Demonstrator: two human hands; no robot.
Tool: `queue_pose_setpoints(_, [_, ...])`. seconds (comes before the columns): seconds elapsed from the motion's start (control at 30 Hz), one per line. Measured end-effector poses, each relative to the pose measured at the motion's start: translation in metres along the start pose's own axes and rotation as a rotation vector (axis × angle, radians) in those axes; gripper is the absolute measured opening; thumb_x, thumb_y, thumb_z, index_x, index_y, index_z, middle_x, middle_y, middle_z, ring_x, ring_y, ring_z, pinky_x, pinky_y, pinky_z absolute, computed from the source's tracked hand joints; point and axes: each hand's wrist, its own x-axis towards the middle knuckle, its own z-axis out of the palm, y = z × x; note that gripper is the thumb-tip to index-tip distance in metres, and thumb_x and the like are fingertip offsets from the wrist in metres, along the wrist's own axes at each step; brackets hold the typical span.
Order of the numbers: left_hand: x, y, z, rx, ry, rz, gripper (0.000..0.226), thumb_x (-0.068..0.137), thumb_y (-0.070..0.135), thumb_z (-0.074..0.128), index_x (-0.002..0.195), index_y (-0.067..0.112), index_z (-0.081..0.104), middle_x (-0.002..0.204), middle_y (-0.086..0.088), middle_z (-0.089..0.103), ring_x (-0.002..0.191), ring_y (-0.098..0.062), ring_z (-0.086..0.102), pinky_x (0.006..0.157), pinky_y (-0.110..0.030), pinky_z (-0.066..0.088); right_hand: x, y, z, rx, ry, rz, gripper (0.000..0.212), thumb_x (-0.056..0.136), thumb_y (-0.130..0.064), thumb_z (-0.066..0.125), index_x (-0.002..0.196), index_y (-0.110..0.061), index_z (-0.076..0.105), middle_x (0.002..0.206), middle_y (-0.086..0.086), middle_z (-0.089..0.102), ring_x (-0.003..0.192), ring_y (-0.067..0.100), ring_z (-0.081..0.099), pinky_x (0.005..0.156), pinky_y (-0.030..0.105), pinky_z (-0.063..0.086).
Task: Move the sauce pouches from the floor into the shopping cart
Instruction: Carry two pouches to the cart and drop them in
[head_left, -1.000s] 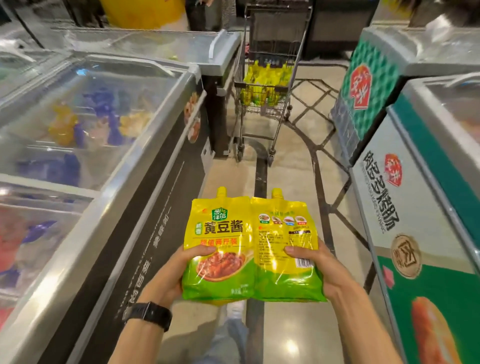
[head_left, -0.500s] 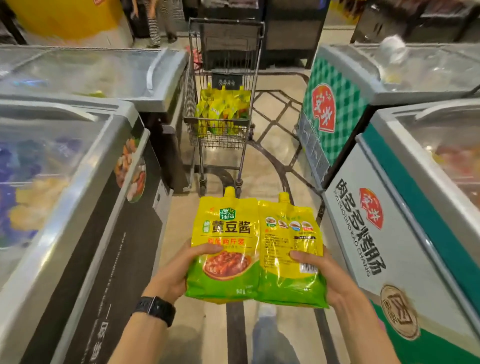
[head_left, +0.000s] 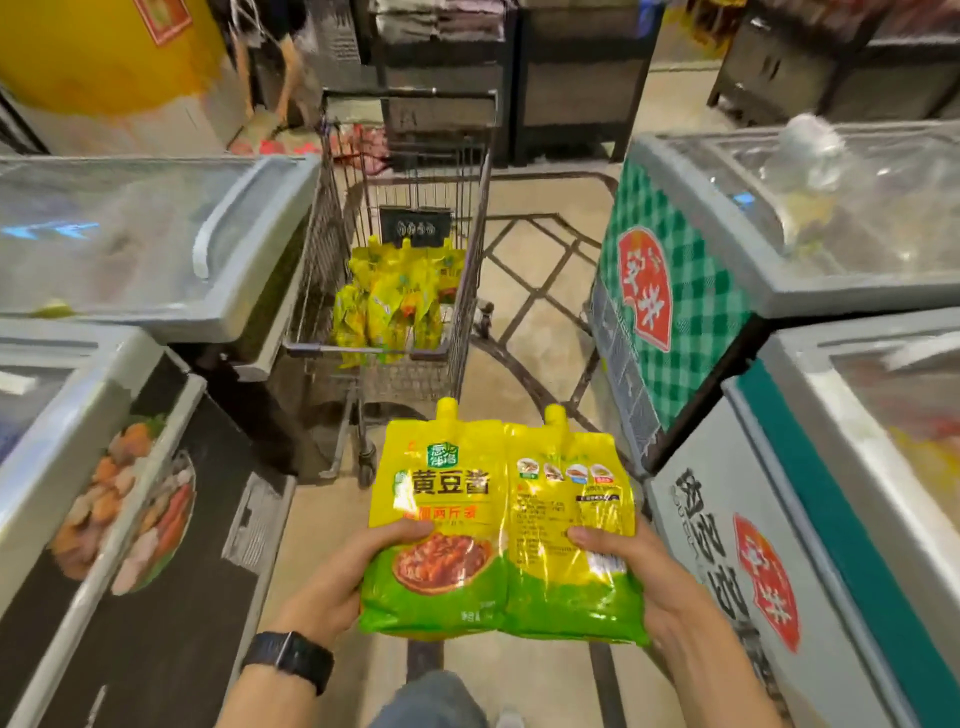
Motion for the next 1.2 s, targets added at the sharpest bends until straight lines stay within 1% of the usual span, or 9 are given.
queue_pose_setpoints(0.1, [0.048,0.042,-0.001,-0.039,0.018,-0.005,0.083,0.02,0.015,0.103,0.099,-0.001,0.078,0.113,-0.029,0.071,0.084,-0.039,0.075,0.076,-0.049,0.062,0.055,-0.038,0.005,-0.015,-0.029,0.006,0.089,0.044,0.0,0.087,0.127,-0.011,0.056,0.109,0.021,0.072,0.094,0.041,0.07,0.071,0.053,0.058])
queue_pose_setpoints(0.27, [0.136,0.112,-0.013,-0.028,0.11,0.121,0.114,0.019,0.019,0.103,0.124,-0.001,0.064,0.117,-0.029,0.07,0.09,-0.04,0.074,0.078,-0.048,0.062,0.137,-0.105,0.023,-0.102,-0.036,-0.057,0.075,0.046,0.007,0.086,0.112,-0.017,0.059,0.086,0.008,0.078,0.073,0.023,0.075,0.057,0.036,0.059])
queue_pose_setpoints(0.43, [0.212,0.189,-0.019,-0.089,0.092,0.152,0.112,0.026,0.02,0.103,0.128,0.003,0.06,0.118,-0.028,0.07,0.103,-0.045,0.07,0.097,-0.056,0.053,0.226,-0.175,0.038,-0.193,0.025,-0.044,0.107,0.027,-0.015,0.097,0.126,-0.017,0.055,0.105,0.012,0.075,0.099,0.032,0.071,0.097,0.055,0.049])
queue_pose_setpoints(0.57, [0.254,0.25,-0.024,-0.123,0.065,0.232,0.091,0.045,0.013,0.096,0.129,0.007,0.06,0.124,-0.025,0.068,0.115,-0.045,0.065,0.11,-0.061,0.04,0.281,-0.24,0.067,-0.209,0.015,-0.032,0.069,0.058,-0.002,0.088,0.118,-0.016,0.058,0.094,0.013,0.077,0.081,0.033,0.074,0.067,0.047,0.061])
queue_pose_setpoints(0.63, [0.275,0.273,-0.031,-0.124,0.11,0.265,0.095,0.043,0.013,0.096,0.13,0.006,0.059,0.122,-0.024,0.07,0.113,-0.044,0.066,0.107,-0.059,0.043,0.312,-0.269,0.083,-0.237,-0.029,-0.042,0.077,0.051,-0.002,0.092,0.118,-0.014,0.058,0.095,0.016,0.076,0.078,0.032,0.075,0.055,0.039,0.06])
queue_pose_setpoints(0.8, [0.317,0.307,-0.047,-0.217,0.294,0.407,0.112,0.02,0.025,0.103,0.122,0.009,0.061,0.112,-0.022,0.074,0.098,-0.038,0.073,0.086,-0.047,0.058,0.402,-0.319,0.121,-0.397,-0.148,-0.098,0.1,0.025,-0.017,0.098,0.117,-0.015,0.06,0.1,0.016,0.075,0.083,0.034,0.074,0.058,0.037,0.059])
queue_pose_setpoints(0.9, [0.34,0.31,-0.059,-0.321,0.493,0.501,0.1,0.026,0.016,0.101,0.118,0.006,0.063,0.108,-0.023,0.075,0.091,-0.038,0.075,0.072,-0.045,0.063,0.462,-0.347,0.139,-0.44,-0.209,-0.131,0.08,0.049,-0.003,0.091,0.121,-0.014,0.058,0.103,0.016,0.075,0.086,0.034,0.073,0.063,0.04,0.061])
queue_pose_setpoints(1.07, [0.379,0.313,-0.074,-0.492,0.917,0.519,0.071,0.056,-0.003,0.089,0.119,0.015,0.061,0.111,-0.02,0.074,0.104,-0.044,0.069,0.094,-0.067,0.05,0.567,-0.398,0.175,-0.509,-0.335,-0.179,0.065,0.048,-0.004,0.083,0.109,-0.013,0.062,0.1,0.013,0.076,0.083,0.028,0.073,0.07,0.04,0.061])
queue_pose_setpoints(1.2, [0.409,0.325,-0.073,-0.548,1.189,0.519,0.071,0.058,0.01,0.086,0.122,0.018,0.057,0.114,-0.015,0.072,0.099,-0.035,0.07,0.09,-0.059,0.055,0.65,-0.424,0.215,-0.652,-0.478,-0.156,0.06,0.057,0.01,0.083,0.109,-0.012,0.062,0.098,0.009,0.076,0.083,0.024,0.073,0.067,0.035,0.06])
